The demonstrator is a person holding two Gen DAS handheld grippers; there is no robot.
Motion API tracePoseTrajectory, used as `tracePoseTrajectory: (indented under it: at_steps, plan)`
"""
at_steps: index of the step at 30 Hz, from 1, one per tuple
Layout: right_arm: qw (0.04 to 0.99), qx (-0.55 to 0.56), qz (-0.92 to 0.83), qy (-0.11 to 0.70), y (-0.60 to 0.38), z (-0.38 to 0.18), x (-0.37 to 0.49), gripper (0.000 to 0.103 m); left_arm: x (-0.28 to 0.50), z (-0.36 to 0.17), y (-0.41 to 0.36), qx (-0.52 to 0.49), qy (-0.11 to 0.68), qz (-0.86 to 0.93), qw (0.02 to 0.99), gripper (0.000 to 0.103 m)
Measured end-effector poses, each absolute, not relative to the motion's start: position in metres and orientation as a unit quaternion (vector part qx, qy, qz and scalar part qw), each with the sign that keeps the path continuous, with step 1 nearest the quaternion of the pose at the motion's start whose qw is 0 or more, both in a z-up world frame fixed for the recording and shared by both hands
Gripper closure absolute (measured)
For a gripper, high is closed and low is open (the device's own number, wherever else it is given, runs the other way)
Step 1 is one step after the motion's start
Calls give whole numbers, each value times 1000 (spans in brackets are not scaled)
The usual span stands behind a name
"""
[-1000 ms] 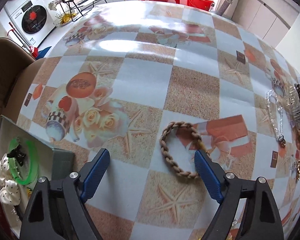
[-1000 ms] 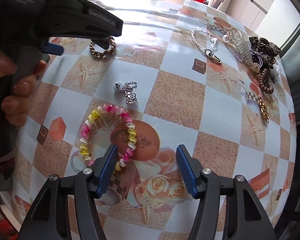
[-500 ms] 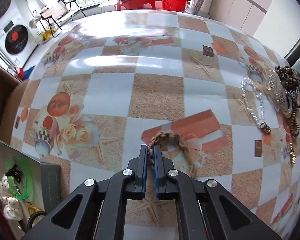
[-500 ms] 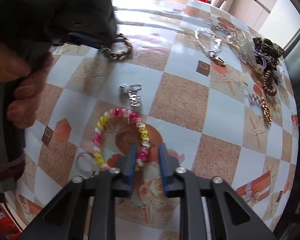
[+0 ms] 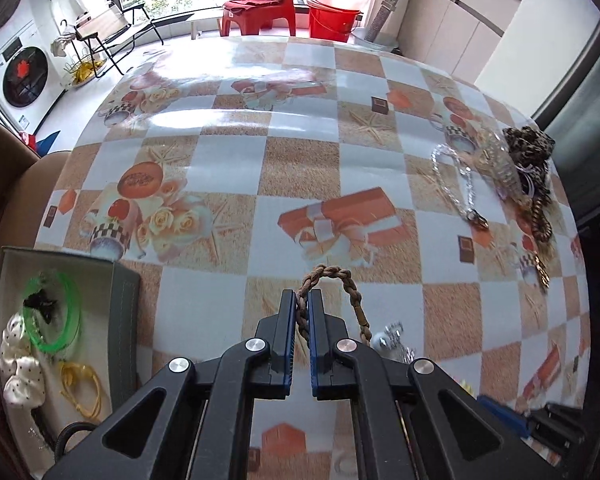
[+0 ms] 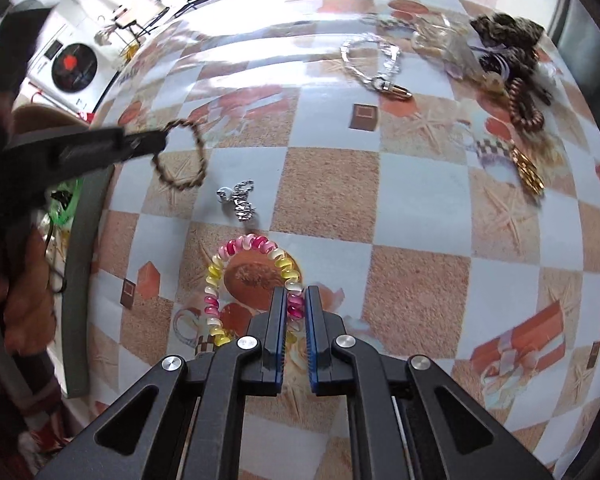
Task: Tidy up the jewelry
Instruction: 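Carry both bracelets into the grey tray and open both grippers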
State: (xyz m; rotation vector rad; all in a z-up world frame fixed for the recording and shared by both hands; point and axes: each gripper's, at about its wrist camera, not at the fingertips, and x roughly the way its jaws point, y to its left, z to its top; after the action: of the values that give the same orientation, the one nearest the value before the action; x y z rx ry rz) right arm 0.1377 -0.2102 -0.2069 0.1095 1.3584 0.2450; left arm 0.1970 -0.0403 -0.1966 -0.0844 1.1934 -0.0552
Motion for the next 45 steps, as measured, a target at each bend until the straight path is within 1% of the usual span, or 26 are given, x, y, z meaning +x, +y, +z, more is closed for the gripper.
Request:
tracePoseTrajectory:
  at_steps: [8, 23, 34, 45]
  plan:
    - [762, 63, 99, 636, -213, -201, 123, 94, 160, -186, -38, -45, 573, -37, 818, 94]
    - [754, 57, 85, 649, -218, -164, 103, 94, 99, -162, -20, -64, 593, -42, 802, 94]
    - [751, 41, 99, 652, -195, -138, 89, 94, 67, -140, 0, -84, 593, -33, 800, 94]
    - [750, 15, 132, 648, -153, -117, 81, 94, 38, -126, 38, -100, 586, -5, 804, 94]
